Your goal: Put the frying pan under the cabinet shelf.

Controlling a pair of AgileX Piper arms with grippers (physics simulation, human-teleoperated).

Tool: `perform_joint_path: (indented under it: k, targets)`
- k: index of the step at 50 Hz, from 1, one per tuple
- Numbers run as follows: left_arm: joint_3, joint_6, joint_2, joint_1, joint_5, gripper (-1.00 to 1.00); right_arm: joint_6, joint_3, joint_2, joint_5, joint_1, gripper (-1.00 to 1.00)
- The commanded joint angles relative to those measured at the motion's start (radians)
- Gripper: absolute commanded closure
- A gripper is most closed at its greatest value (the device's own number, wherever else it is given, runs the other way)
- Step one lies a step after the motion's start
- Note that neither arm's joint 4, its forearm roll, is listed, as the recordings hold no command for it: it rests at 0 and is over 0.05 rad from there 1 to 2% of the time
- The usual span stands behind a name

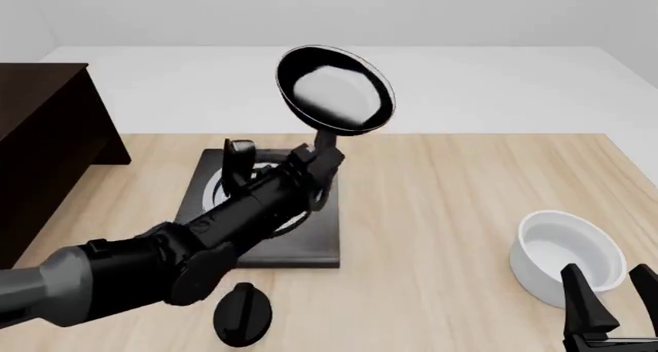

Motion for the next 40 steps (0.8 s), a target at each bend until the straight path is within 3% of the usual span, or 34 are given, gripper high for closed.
perform_joint_path:
  k: [1, 15, 19, 20, 22, 29, 30, 36, 37, 39, 40]
  targets:
    - [0.141, -0.136, -0.081, 0.097, -0.195, 1.00, 0.000, 0.000, 0.000, 0.000, 0.000, -1.00]
    - [0.266, -0.207, -0.229, 0.214, -0.240, 1.00, 0.000, 0.000, 0.000, 0.000, 0.000, -1.00]
    - [0.320, -0.242, -0.237, 0.248, -0.287, 1.00, 0.000, 0.000, 0.000, 0.000, 0.000, -1.00]
    - [0.348, -0.272, -0.229, 0.265, -0.343, 1.00, 0.000, 0.000, 0.000, 0.000, 0.000, -1.00]
    - [0.359, -0.261, -0.243, 0.255, -0.336, 1.00, 0.000, 0.000, 0.000, 0.000, 0.000, -1.00]
    - [0.444, -0.292, -0.232, 0.252, -0.464, 1.00, 0.000, 0.000, 0.000, 0.000, 0.000, -1.00]
    - [0.471, -0.320, -0.204, 0.274, -0.518, 1.00, 0.000, 0.000, 0.000, 0.000, 0.000, -1.00]
    - [0.539, -0.325, -0.184, 0.317, -0.607, 1.00, 0.000, 0.000, 0.000, 0.000, 0.000, -1.00]
    - [0.556, -0.358, -0.160, 0.323, -0.648, 1.00, 0.000, 0.000, 0.000, 0.000, 0.000, -1.00]
    - [0.567, -0.346, -0.176, 0.320, -0.646, 1.00, 0.000, 0.000, 0.000, 0.000, 0.000, -1.00]
    - [0.577, -0.370, -0.183, 0.358, -0.648, 1.00, 0.000, 0.000, 0.000, 0.000, 0.000, -1.00]
